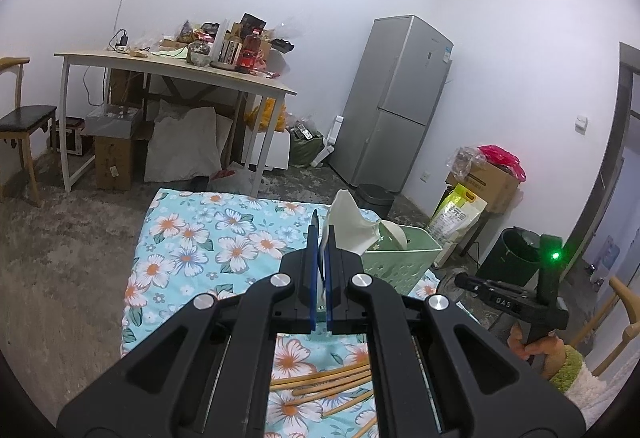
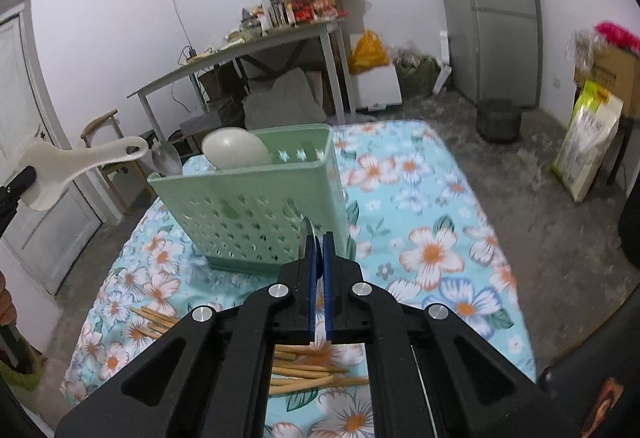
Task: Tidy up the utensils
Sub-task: 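Lower the white paddle into the green holder with the left tool and open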
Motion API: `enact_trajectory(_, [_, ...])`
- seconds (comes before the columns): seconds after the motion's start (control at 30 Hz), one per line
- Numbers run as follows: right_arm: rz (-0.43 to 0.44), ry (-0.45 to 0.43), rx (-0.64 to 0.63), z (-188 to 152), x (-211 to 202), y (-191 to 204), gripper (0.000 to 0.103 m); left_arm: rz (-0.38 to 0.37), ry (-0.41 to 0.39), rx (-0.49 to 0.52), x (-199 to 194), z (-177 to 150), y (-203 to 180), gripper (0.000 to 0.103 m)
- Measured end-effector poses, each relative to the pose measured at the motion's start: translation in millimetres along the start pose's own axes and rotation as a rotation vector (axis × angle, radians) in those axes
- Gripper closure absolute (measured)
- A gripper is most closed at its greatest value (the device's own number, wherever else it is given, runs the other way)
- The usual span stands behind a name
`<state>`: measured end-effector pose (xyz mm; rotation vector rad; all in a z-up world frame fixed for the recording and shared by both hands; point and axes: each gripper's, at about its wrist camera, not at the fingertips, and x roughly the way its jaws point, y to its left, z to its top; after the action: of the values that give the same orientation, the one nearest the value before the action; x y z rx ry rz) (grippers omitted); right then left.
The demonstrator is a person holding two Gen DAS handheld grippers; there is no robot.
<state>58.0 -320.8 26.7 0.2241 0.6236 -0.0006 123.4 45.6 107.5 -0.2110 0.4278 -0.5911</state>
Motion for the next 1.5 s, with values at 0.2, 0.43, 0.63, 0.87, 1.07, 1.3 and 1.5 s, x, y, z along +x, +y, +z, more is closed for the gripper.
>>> enact_trajectory(0.2, [-0.014, -0.044, -0.029, 6, -12, 8, 0.100, -0.003, -0.002, 0.017, 0, 3, -5, 0.101])
enact_trajectory(0.43, [-0.020, -0.085, -0.044, 12, -25, 14, 0.100, 0.006, 0.002, 0.043, 1, 10, -11, 0.102])
enact_trajectory(0.63, [-0.012, -0.105, -0.060, 15, -28, 19, 0.100, 0.038, 0.030, 0.095, 8, 20, -18, 0.101])
enact_trajectory(0.87, [-0.005, -0.101, -0.062, 16, -25, 21, 0.100, 0.076, 0.123, 0.174, 30, 34, -26, 0.101])
enact_trajectory(1.07, [0.002, -0.093, -0.052, 15, -22, 19, 0.100, 0.106, 0.215, 0.258, 62, 44, -35, 0.101])
enact_trajectory(1.3, [0.000, -0.085, -0.045, 15, -20, 18, 0.100, 0.120, 0.349, 0.324, 112, 51, -47, 0.101])
enact_trajectory(1.5, [-0.006, -0.084, -0.036, 14, -21, 14, 0.100, 0.000, 0.341, 0.212, 127, 55, -43, 0.097])
